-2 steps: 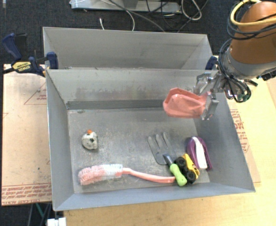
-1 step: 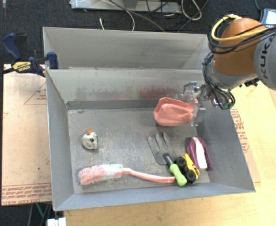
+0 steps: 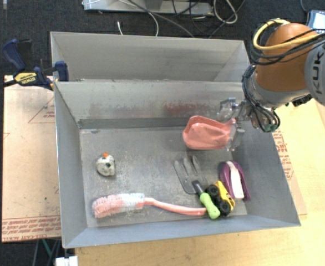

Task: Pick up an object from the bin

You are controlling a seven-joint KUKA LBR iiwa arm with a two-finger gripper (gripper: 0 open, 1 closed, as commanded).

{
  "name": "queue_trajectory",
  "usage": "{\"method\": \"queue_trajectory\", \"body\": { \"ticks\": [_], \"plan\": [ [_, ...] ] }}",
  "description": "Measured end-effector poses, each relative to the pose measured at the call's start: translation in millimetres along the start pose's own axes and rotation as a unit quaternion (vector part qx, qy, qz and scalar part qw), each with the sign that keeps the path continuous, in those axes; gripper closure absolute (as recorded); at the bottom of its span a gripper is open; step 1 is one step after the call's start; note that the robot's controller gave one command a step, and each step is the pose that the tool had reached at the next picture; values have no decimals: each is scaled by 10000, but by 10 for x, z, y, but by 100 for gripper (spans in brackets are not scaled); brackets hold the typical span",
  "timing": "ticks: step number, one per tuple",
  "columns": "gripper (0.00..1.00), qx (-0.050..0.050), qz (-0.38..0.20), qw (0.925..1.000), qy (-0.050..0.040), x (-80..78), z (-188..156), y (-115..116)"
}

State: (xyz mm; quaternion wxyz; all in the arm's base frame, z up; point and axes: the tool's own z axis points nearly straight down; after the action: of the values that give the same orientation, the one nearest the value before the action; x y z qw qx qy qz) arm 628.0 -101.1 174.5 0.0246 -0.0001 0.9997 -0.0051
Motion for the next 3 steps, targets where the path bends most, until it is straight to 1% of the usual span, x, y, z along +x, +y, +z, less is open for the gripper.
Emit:
{"method": "queue_trajectory", "body": {
  "ticks": [1,2,3],
  "plan": [
    [100,-1,-544,9985,4,41,-1029,48],
    [100,-14,-188,9998,67,110,-1144,45],
    [100,-24,-560,9984,102,252,-502,27]
  ]
}}
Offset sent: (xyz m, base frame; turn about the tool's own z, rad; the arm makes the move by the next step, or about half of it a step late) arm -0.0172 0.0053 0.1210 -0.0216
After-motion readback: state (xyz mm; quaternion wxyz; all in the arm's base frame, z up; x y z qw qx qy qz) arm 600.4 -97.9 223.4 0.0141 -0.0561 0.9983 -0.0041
